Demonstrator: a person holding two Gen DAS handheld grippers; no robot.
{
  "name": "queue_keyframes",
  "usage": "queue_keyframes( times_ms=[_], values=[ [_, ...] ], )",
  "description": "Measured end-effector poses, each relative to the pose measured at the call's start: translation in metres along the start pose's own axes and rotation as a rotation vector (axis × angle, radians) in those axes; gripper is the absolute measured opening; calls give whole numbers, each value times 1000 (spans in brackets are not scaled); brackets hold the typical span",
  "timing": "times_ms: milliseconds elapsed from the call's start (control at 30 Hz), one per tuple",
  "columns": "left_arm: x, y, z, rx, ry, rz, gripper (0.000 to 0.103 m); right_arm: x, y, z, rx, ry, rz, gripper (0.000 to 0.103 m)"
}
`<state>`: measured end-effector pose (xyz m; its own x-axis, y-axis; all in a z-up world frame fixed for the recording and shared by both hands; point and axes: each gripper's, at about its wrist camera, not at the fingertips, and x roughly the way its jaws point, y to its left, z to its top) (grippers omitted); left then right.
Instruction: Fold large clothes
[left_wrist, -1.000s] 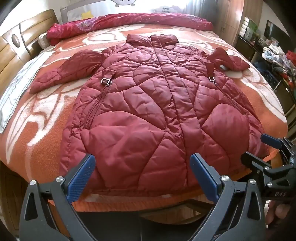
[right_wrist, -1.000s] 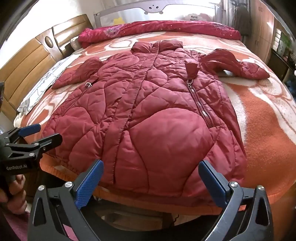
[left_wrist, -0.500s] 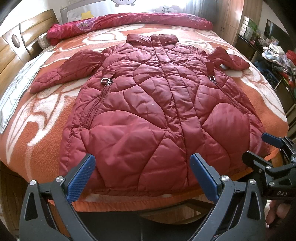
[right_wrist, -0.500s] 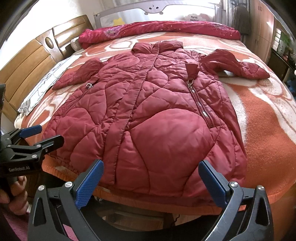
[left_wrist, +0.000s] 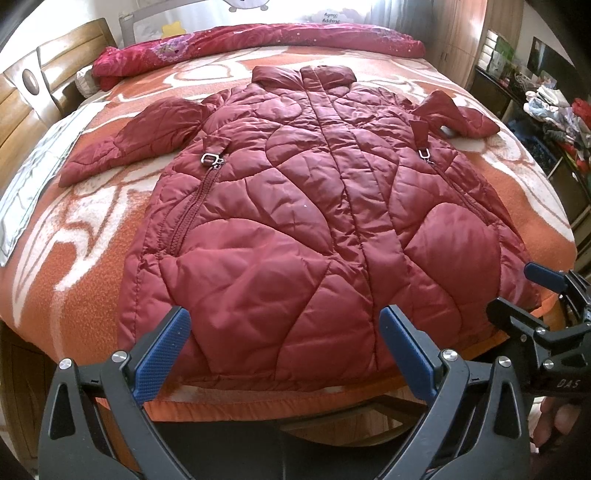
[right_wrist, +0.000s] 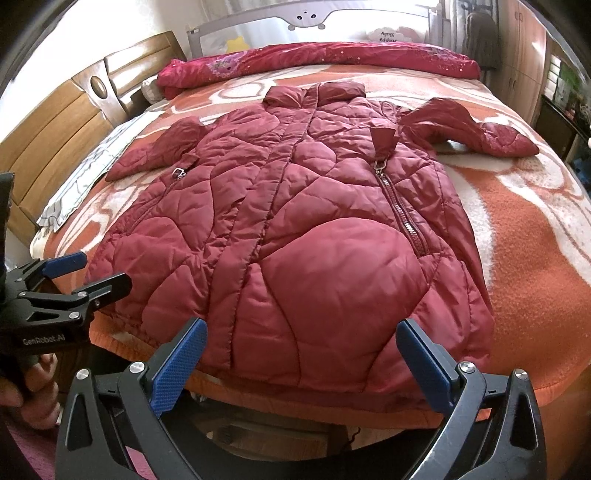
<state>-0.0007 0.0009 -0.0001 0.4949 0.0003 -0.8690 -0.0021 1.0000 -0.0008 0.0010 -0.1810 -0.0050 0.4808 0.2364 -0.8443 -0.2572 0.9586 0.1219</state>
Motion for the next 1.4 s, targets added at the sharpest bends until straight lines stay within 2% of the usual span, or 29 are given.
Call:
queue_keyframes(
  times_ms=[567, 667, 867, 933, 1033, 1267, 1400],
  values=[
    [11, 6, -5, 0, 11, -3, 103, 1, -4, 2, 6, 20, -2, 103],
    [12, 1, -3, -1, 54, -8, 103, 1, -5, 2, 9, 6, 5, 102],
    [16, 0, -2, 5, 16, 5, 103, 3, -11, 6, 15, 11, -4, 102],
    [18, 2, 0, -1, 27, 4, 103, 4, -15, 9, 20, 3, -4, 102],
    [21, 3, 5, -14, -13, -18, 103, 4, -21, 14, 21, -5, -31, 102],
    [31, 8, 21, -22, -6, -7, 103, 5, -46, 33, 38, -72, -70, 103],
    [38, 10, 36, -10, 3, 25, 103, 5, -67, 49, 68, -77, -82, 102]
  ],
)
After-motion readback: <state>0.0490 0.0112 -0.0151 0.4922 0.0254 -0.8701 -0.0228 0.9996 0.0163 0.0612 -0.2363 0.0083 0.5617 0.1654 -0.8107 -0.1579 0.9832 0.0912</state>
